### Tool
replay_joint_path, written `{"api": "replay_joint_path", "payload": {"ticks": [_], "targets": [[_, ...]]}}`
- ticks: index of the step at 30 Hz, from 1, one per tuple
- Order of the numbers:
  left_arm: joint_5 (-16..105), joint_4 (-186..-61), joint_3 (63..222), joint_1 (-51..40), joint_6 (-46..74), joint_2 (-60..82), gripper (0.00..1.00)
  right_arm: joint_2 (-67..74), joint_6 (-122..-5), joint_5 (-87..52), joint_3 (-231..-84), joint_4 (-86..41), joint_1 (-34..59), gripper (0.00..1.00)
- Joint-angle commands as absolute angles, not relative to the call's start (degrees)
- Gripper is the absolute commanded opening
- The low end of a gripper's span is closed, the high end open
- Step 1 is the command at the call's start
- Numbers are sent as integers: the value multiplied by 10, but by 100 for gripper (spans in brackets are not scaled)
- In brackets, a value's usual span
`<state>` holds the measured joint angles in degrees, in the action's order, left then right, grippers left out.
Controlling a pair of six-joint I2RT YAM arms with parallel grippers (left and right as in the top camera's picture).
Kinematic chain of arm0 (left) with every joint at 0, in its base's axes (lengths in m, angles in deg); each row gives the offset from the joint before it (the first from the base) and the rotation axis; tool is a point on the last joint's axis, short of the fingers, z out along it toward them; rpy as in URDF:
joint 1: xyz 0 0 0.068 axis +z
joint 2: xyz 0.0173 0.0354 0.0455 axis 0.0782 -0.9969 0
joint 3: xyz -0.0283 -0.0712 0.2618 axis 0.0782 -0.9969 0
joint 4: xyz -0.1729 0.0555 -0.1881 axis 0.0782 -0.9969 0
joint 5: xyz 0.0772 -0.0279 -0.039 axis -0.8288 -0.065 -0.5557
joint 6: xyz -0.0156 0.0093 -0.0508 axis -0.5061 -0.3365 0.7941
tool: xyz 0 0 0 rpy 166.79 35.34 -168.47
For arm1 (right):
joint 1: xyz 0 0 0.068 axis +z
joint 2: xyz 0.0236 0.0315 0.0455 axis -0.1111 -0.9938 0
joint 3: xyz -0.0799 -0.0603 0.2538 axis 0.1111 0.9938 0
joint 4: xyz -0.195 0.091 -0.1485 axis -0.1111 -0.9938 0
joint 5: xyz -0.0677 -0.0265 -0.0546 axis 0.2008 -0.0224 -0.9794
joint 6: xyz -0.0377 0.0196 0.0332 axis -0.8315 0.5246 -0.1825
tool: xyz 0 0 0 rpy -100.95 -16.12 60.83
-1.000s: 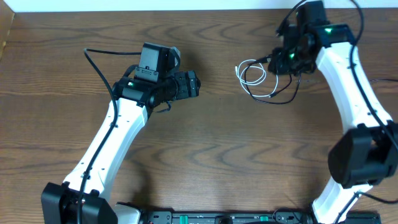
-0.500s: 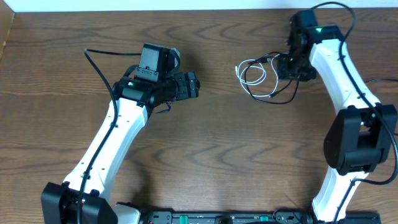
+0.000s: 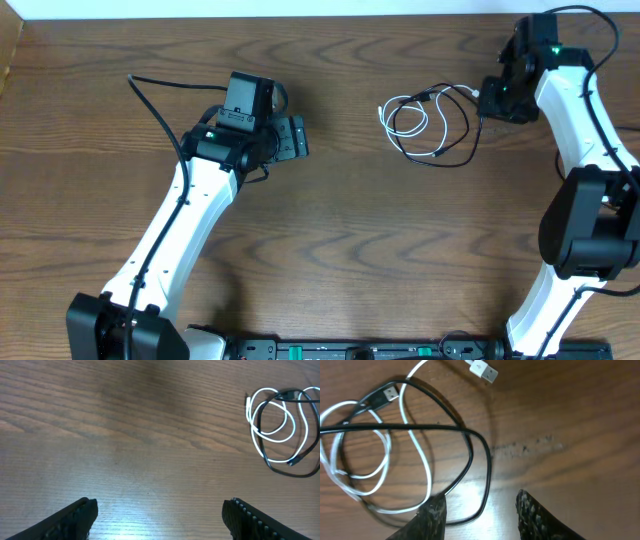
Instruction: Untangle cables
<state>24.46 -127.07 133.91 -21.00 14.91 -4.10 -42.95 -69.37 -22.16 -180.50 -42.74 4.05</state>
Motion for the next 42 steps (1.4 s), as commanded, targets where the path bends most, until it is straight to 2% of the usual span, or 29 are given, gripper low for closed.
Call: {"api": "replay_joint_path", "payload": {"ticks": [1, 11, 13, 15, 21, 25, 34, 42], "targets": [[229, -1276, 1344, -209, 142, -42, 85, -433, -747, -216, -1753, -400, 36, 40], [229, -1279, 1344, -210, 142, -42, 85, -433, -745, -216, -1627, -199, 37, 41], [229, -1280, 1344, -210, 142, -42, 85, -433, -745, -216, -1612, -168, 37, 39], [229, -1281, 1344, -210, 142, -42, 85, -433, -744, -216, -1601, -146, 37, 32], [229, -1283, 1344, -210, 142, -42, 85, -433, -744, -216, -1592, -126, 37, 21], [229, -1283, 1344, -210, 142, -42, 85, -433, -744, -215, -1592, -128, 37, 7], [229, -1283, 1344, -210, 142, -42, 85, -433, -745, -210, -1592, -129, 43, 1], [229, -1285, 1344, -210, 142, -42, 85, -371, -745, -41, -1597, -133, 43, 1]]}}
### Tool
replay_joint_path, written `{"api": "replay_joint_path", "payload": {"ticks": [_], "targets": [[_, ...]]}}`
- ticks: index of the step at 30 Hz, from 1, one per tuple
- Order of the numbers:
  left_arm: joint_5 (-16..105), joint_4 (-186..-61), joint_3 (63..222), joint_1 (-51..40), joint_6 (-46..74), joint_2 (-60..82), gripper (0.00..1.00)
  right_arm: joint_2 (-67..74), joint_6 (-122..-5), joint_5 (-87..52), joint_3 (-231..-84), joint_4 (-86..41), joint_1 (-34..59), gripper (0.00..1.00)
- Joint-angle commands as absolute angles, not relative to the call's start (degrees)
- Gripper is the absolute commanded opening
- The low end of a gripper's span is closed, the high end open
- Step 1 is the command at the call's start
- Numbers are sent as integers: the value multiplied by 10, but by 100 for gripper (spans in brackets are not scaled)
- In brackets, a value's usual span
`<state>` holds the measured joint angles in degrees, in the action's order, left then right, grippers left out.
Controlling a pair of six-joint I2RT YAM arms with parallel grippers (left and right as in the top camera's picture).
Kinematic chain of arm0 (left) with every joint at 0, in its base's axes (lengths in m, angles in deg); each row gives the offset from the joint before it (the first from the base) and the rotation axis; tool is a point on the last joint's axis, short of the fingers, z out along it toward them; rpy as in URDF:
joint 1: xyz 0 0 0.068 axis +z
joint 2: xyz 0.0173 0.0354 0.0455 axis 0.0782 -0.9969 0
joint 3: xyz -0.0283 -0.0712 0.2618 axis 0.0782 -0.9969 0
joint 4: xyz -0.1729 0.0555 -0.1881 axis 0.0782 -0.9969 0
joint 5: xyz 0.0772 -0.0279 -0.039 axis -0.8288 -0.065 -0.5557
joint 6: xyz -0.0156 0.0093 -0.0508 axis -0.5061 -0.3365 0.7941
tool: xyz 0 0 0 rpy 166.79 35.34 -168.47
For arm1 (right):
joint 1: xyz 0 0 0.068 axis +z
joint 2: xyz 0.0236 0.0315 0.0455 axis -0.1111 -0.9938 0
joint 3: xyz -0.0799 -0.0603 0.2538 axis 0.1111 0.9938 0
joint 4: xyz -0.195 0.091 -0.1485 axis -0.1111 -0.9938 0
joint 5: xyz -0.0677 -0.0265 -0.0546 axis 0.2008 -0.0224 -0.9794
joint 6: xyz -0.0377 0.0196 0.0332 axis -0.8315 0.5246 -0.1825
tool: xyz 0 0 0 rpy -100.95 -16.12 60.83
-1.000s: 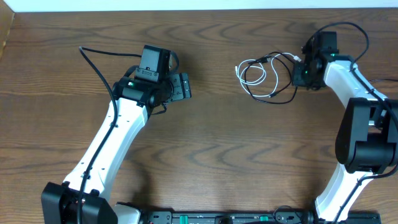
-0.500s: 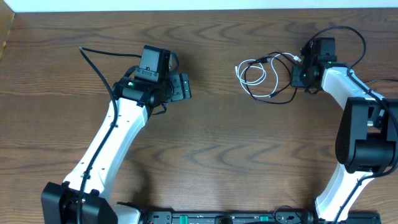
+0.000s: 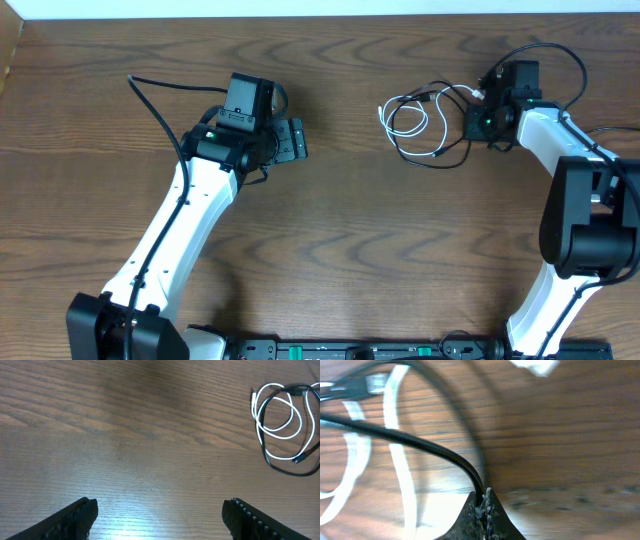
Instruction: Untangle cables
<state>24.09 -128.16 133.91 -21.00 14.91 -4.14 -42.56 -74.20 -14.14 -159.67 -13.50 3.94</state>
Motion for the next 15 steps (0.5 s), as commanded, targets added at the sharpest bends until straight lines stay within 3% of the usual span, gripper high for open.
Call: {"api": "replay_joint_path", "payload": {"ticks": [1, 7, 15], "targets": [[229, -1285, 1344, -210, 142, -42, 85, -354, -745, -12, -1599, -133, 43, 1], [229, -1285, 1344, -210, 142, -42, 85, -232, -744, 151, -1631, -108, 44, 1], [229, -1289, 1344, -210, 142, -42, 85, -122, -586, 164, -1662, 91, 43, 1]]}}
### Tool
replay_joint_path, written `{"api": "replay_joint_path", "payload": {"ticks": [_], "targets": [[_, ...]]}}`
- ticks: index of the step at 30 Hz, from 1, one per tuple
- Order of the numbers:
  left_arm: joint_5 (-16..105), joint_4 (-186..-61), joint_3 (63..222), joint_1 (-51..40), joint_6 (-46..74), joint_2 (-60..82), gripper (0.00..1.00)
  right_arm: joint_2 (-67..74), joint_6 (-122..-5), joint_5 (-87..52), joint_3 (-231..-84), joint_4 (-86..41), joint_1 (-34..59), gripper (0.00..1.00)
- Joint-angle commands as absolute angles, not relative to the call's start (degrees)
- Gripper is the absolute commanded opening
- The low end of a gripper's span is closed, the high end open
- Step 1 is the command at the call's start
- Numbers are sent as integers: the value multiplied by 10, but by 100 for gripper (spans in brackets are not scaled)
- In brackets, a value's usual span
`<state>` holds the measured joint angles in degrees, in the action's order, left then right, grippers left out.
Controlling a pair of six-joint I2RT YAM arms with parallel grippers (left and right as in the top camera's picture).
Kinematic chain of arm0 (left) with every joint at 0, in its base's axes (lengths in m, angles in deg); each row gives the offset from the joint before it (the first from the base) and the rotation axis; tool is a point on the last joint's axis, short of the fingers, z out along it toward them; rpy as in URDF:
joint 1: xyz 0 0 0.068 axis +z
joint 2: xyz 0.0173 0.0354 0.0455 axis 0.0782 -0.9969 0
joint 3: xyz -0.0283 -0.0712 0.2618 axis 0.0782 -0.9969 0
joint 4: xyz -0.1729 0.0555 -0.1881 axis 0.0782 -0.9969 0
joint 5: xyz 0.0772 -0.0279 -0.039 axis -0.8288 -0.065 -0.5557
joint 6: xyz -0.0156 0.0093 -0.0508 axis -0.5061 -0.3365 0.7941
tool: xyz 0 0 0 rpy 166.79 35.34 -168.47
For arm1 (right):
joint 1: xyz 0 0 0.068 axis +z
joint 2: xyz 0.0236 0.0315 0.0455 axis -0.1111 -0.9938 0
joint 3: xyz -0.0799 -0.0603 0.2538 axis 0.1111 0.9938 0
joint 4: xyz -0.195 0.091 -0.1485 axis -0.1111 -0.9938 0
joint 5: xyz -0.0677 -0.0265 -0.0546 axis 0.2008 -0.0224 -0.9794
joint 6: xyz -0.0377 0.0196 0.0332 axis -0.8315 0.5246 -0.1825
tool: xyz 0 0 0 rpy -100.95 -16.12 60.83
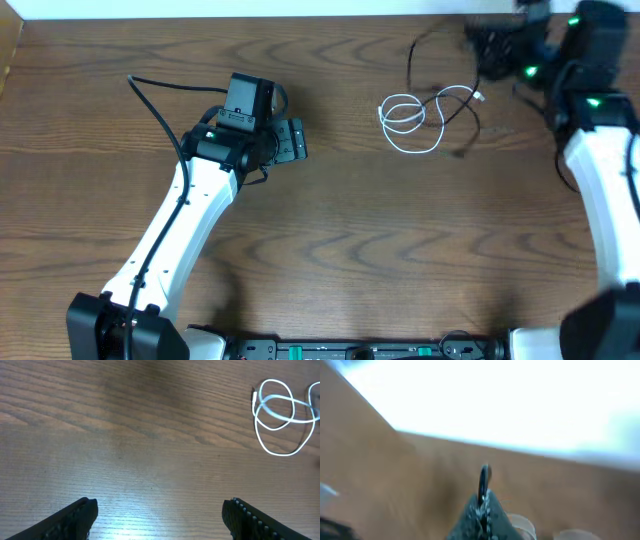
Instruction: Untangle cables
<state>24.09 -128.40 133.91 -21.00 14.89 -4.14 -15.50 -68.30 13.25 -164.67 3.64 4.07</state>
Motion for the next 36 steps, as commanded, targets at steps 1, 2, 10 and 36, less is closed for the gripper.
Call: {"api": "replay_joint_path", "payload": {"ticks": [1, 2, 10, 36], "targets": [[229, -1289, 1344, -210, 142, -42, 85, -117, -563, 164, -1662, 117, 43, 1], [229, -1291, 1344, -210, 142, -42, 85, -110, -531, 165, -1662, 157, 43, 1], [229, -1291, 1344, -210, 142, -42, 85, -103, -387, 172, -1662, 367, 43, 1], [229, -1291, 1344, -210, 142, -42, 85, -104, -350, 23, -1662, 238, 43, 2]]}}
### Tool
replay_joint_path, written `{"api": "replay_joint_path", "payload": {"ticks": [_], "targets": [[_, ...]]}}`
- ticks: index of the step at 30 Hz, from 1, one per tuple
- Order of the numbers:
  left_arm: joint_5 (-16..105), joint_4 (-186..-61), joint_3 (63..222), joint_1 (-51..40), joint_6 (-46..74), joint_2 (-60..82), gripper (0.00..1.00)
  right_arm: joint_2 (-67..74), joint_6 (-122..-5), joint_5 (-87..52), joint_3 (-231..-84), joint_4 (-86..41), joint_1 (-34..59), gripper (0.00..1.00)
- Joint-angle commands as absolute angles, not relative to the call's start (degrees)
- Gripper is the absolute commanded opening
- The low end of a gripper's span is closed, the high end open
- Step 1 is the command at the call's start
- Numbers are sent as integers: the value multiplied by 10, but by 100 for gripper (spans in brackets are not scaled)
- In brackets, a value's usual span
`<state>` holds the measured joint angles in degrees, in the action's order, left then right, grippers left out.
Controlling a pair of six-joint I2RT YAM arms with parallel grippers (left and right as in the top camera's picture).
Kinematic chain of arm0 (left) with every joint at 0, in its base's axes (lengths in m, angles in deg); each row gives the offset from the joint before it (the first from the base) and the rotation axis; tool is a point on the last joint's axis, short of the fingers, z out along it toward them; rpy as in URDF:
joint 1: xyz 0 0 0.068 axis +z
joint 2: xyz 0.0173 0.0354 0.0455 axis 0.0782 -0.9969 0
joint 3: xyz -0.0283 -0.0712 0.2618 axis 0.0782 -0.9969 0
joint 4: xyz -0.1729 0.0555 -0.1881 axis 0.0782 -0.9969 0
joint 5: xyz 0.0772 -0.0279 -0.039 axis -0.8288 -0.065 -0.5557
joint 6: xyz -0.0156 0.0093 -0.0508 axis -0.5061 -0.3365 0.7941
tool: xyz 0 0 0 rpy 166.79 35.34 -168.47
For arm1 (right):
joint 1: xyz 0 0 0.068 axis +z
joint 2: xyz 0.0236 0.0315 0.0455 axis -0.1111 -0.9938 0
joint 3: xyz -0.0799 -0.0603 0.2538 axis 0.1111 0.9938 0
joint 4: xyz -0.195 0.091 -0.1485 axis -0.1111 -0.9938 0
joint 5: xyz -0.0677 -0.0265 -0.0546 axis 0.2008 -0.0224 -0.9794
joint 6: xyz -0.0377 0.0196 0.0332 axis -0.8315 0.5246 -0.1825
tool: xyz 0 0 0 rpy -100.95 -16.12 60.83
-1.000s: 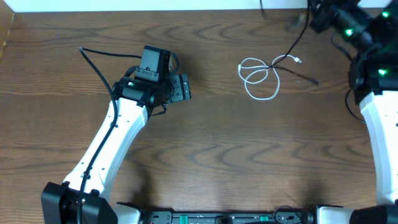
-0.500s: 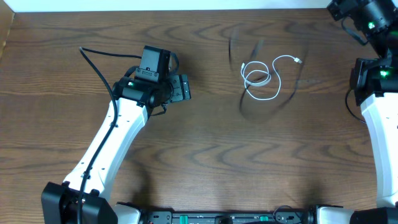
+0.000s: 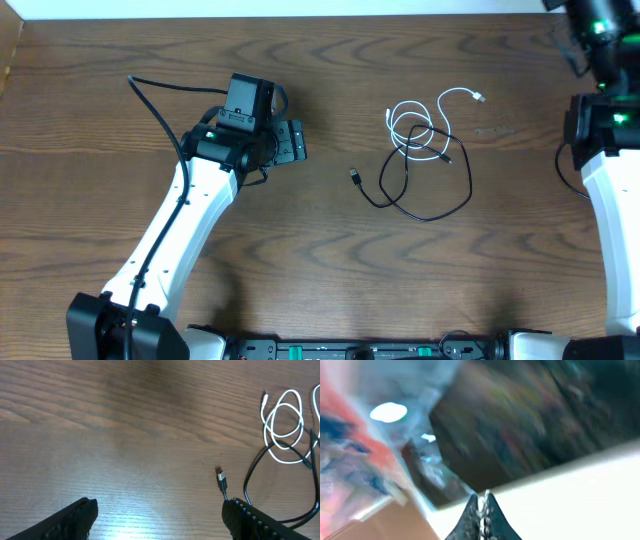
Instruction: Untangle cables
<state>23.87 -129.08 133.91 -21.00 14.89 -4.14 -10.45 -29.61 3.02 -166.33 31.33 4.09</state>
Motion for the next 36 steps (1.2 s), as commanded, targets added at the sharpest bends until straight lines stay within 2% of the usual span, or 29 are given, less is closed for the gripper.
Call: {"api": "replay_joint_path", "payload": {"ticks": [1, 4, 7, 15, 23, 36], "targets": [[229, -1291, 1344, -210, 142, -42, 85, -105, -372, 20, -1662, 193, 44, 4], [229, -1291, 1344, -210, 142, -42, 85, -113, -492, 11, -1662, 24, 44, 9], [229, -1291, 1344, -210, 142, -42, 85, -129, -564, -49, -1662, -144, 48, 15], [229, -1291, 1344, -210, 142, -42, 85, -190, -616, -145, -1661, -376, 54, 24], [229, -1292, 1344, -210, 142, -42, 85, -277, -647, -154, -1661, -453, 61, 32], [229, -1292, 1344, -210, 142, -42, 85, -373, -616, -167, -1640, -555, 95, 38]]}}
